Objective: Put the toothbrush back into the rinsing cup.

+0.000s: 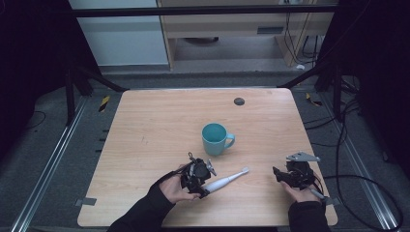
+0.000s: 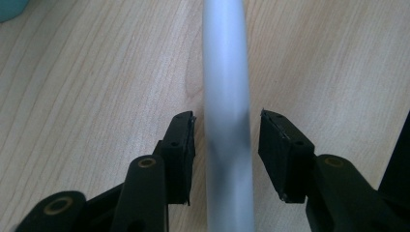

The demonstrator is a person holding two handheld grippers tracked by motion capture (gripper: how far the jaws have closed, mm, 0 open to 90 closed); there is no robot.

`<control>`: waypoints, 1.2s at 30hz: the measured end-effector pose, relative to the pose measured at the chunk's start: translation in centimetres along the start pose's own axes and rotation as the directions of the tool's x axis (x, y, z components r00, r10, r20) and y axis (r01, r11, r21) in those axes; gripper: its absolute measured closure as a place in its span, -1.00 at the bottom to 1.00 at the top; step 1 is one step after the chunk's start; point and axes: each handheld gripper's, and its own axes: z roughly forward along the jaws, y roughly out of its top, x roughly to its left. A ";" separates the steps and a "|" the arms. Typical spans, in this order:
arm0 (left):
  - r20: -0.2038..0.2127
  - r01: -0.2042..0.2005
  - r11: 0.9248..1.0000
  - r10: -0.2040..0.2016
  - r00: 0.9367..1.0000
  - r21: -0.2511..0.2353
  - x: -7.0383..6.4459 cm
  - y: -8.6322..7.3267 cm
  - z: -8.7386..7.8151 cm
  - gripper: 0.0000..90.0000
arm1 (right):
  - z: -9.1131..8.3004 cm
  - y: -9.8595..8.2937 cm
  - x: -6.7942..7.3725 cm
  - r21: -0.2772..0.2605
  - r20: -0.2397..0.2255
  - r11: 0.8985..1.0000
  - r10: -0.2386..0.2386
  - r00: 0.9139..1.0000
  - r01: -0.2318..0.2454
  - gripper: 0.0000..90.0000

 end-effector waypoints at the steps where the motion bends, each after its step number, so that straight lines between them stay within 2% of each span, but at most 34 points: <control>1: 0.000 0.000 1.000 0.000 1.000 0.000 0.0 0.0 0.0 0.26 | 0.0 0.0 0.0 0.000 0.000 1.000 0.000 1.000 0.000 -0.09; 12: 0.010 0.002 0.999 -0.002 1.000 0.036 0.3 0.4 1.0 0.34 | 0.1 0.0 0.0 0.003 0.003 1.000 -0.007 1.000 0.007 -0.08; 18: 0.009 -0.010 0.999 0.009 1.000 0.045 0.3 0.5 1.2 0.45 | 0.1 0.0 0.0 0.002 0.003 1.000 -0.008 1.000 0.008 -0.07; 23: 0.017 -0.007 0.999 0.006 1.000 0.053 0.3 0.5 1.2 0.46 | 0.1 0.0 0.1 0.007 0.005 1.000 -0.004 1.000 0.004 -0.06; 28: 0.007 -0.015 0.998 0.015 1.000 0.054 0.1 0.5 1.2 0.47 | 0.1 0.0 0.1 0.008 0.006 1.000 -0.004 1.000 0.004 -0.06; 30: 0.018 -0.020 0.999 0.019 1.000 0.045 0.1 0.5 1.1 0.47 | 0.1 0.0 0.1 0.008 0.005 1.000 -0.006 1.000 0.006 -0.05; 32: 0.012 -0.010 1.000 0.010 1.000 0.004 0.1 0.3 0.4 0.47 | 0.1 0.0 0.0 0.008 0.006 1.000 -0.004 1.000 0.004 -0.05; 33: 0.012 -0.010 1.000 0.010 1.000 0.004 0.1 0.3 0.4 0.47 | 0.1 0.0 0.0 0.008 0.006 1.000 -0.004 1.000 0.004 -0.05; 36: 0.001 0.003 0.998 -0.003 1.000 -0.063 0.4 -0.2 -1.4 0.47 | 0.1 0.0 0.0 0.008 0.005 1.000 -0.001 1.000 0.001 -0.05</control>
